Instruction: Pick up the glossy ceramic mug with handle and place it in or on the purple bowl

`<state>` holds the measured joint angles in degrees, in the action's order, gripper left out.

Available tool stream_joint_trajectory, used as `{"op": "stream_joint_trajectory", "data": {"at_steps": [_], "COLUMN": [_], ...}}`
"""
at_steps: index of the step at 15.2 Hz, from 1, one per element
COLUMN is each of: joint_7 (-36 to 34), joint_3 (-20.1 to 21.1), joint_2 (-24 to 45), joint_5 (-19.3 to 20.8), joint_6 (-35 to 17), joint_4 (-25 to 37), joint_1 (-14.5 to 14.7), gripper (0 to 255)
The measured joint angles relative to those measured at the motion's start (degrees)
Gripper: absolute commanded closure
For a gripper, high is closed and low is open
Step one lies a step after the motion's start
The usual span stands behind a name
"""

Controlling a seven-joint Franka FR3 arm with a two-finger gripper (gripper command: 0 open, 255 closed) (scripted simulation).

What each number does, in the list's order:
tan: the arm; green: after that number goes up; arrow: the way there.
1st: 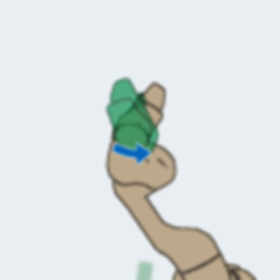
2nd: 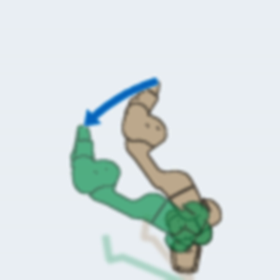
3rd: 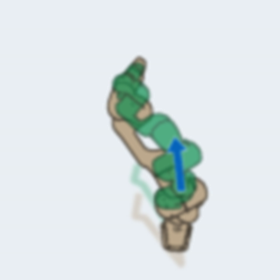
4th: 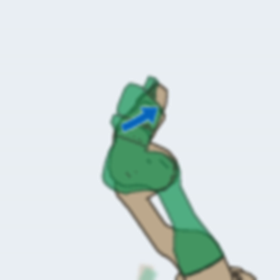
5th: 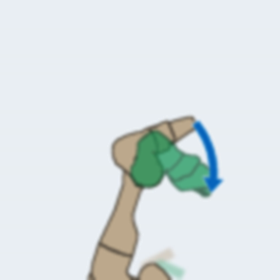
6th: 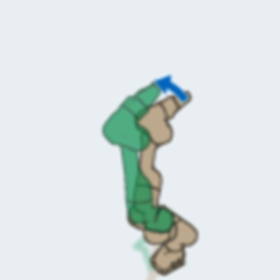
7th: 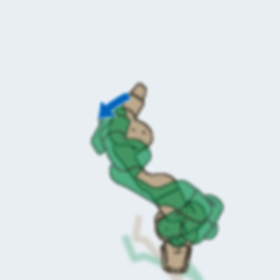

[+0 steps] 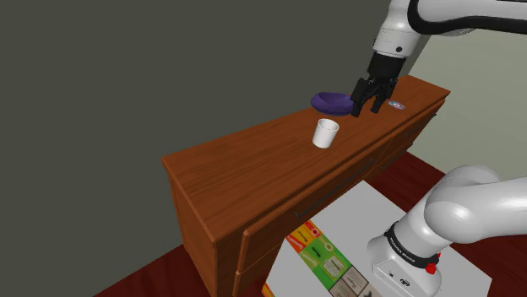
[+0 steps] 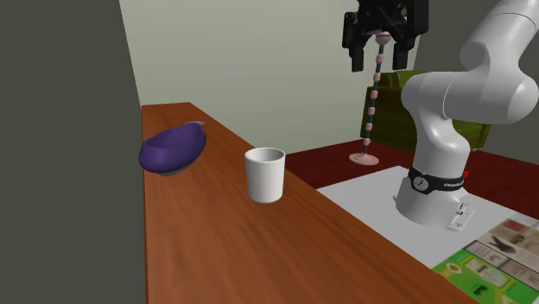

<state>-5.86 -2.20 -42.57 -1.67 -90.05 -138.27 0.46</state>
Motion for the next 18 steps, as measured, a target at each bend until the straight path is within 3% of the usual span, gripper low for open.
{"op": "stream_joint_trajectory", "data": {"at_steps": [2, 6, 18], "joint_7": [0.7, 4.6, 16.9], "joint_3": [-0.4, -1.9, -6.6], "joint_2": [0.6, 4.9, 26.9], "joint_5": [0.4, 2.6, 7.5], "joint_6": [-0.9, -7.8, -30.9], "joint_4": [-0.3, -2.4, -0.7], "joint_1": [-0.1, 0.0, 0.3], "gripper": [0, 0, 0]}}
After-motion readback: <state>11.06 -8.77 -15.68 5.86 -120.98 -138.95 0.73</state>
